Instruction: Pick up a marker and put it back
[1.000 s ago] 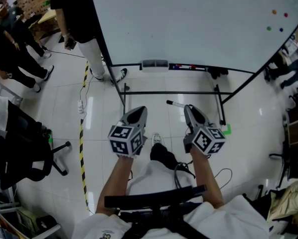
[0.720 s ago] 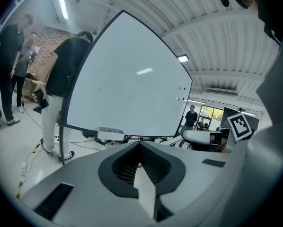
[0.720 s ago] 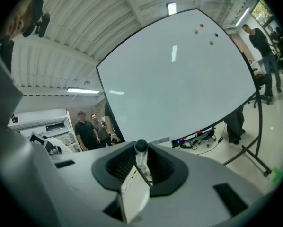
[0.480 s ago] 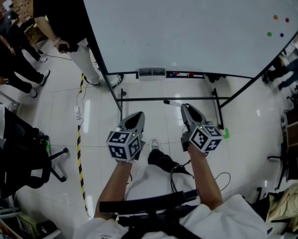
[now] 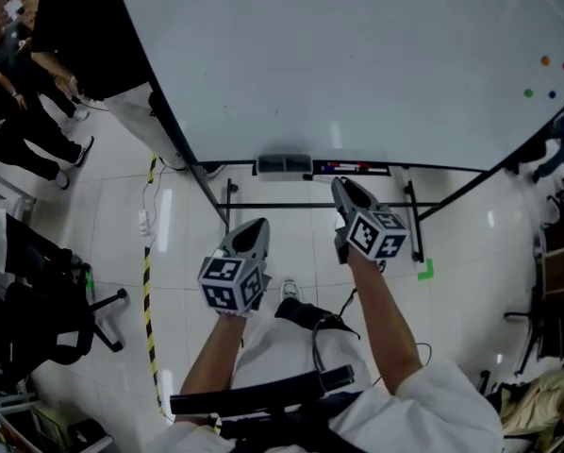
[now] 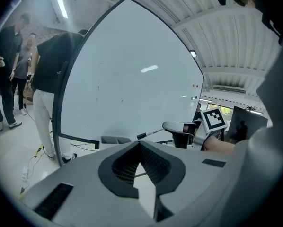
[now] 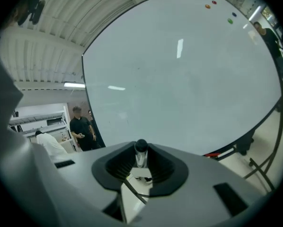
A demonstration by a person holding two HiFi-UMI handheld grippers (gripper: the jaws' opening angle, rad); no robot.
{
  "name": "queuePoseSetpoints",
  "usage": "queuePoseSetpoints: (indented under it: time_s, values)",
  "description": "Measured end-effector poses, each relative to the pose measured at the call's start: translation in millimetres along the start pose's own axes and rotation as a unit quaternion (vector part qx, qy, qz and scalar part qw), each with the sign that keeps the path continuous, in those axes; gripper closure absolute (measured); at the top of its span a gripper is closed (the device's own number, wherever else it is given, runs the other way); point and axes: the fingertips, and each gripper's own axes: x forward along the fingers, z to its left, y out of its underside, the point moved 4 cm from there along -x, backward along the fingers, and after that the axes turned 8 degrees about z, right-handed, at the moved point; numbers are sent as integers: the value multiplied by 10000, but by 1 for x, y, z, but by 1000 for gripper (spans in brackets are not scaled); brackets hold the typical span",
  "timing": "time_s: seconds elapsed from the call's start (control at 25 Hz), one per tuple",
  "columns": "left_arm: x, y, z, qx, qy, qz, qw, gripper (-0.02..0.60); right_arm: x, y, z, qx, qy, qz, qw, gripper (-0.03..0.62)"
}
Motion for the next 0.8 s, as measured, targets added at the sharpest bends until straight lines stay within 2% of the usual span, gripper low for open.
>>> queuePoseSetpoints:
  time_s: [0.2, 0.44, 0.8]
  values:
    - [29, -7, 8, -40, -90, 107, 9999, 589, 53, -5, -28, 11, -7, 246, 9997, 512]
    - [51, -12, 16, -100, -176, 208, 9996, 589, 101, 16, -50, 156, -36, 608, 9980, 511]
    - [65, -7, 26, -156, -254, 390, 9988, 589, 140, 43, -64, 405, -13, 816, 9958, 511]
